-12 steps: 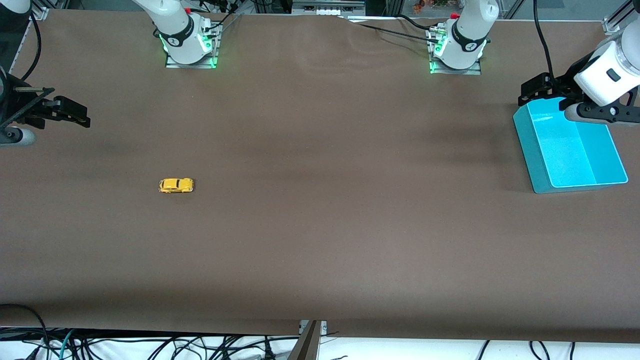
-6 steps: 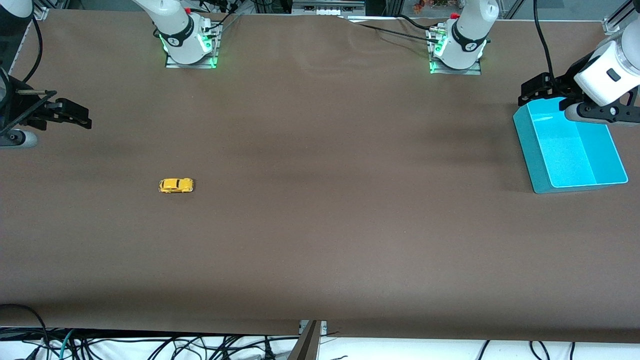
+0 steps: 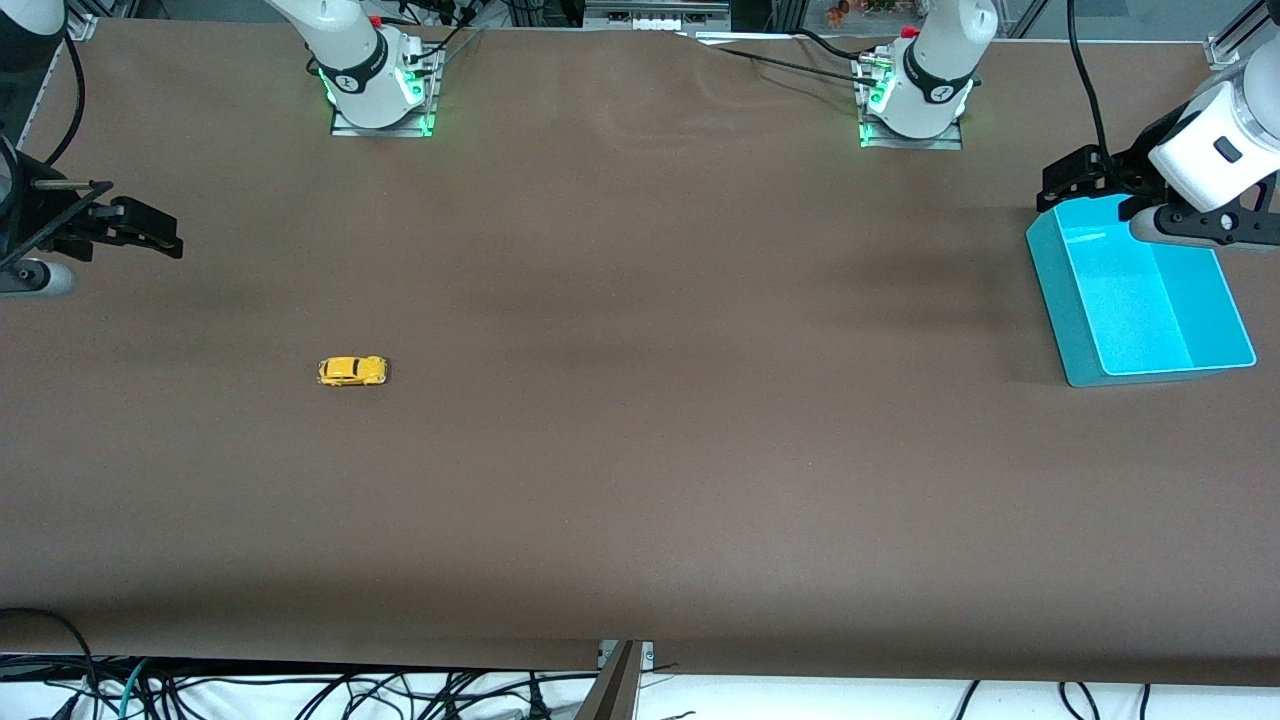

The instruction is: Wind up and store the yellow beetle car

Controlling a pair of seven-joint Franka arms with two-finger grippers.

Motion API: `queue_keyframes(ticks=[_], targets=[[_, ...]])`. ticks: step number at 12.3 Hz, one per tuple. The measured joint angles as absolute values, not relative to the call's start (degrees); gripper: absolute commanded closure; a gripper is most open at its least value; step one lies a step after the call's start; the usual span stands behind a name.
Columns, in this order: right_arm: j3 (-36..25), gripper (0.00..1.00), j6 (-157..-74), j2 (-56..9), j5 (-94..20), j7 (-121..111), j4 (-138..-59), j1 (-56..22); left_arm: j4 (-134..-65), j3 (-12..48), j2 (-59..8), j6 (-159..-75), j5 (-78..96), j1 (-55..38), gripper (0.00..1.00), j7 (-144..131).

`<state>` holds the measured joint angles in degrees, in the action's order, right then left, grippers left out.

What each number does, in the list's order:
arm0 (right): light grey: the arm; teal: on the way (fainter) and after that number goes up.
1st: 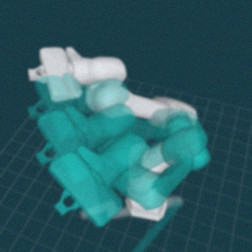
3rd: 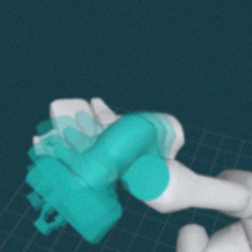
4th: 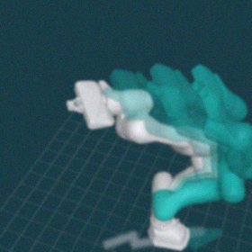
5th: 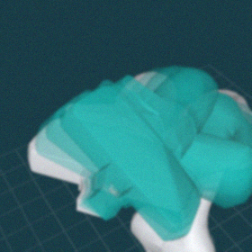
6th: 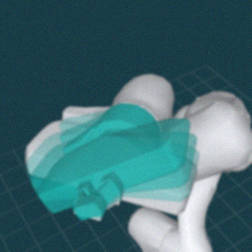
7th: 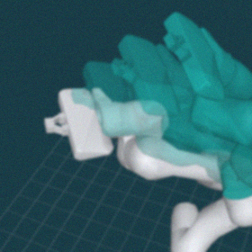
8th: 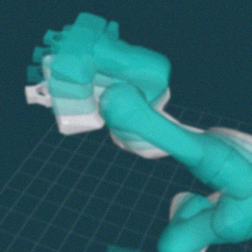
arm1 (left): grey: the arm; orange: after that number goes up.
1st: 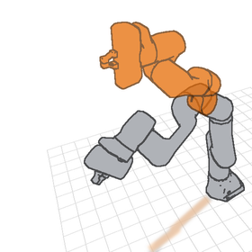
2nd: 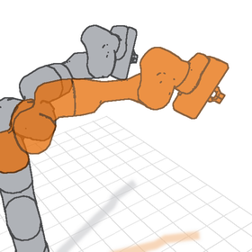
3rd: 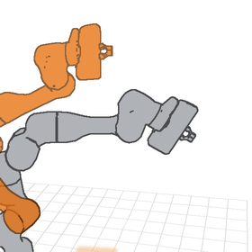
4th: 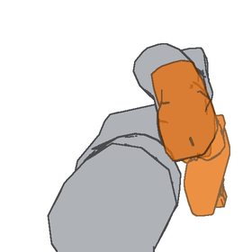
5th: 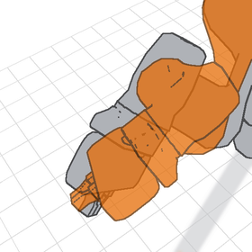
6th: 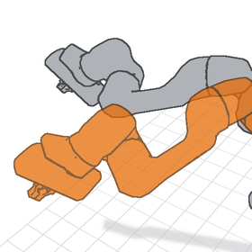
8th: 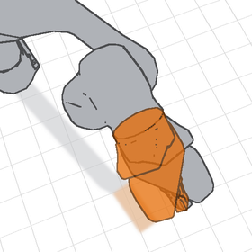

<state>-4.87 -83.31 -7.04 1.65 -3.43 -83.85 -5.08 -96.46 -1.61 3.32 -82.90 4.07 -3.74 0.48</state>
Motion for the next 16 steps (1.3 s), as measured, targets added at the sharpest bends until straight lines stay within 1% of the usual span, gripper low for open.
queue_keyframes(ticks=[7,11,16], targets=[[-4.9,0.00,-83.3,-7.1,1.7,-3.3,-83.9,-5.0,-96.5,-1.6,3.3,-82.6,4.1,-3.7,0.00,0.5],[-4.7,0.00,-83.3,-7.1,1.7,-3.1,-83.9,-5.1,-96.4,-1.1,3.3,-85.2,0.1,-3.7,0.00,0.5],[-4.5,0.00,-83.2,-7.9,1.6,-3.1,-83.9,-6.4,-96.4,-0.9,3.3,-85.5,0.0,-3.7,0.00,0.5]])
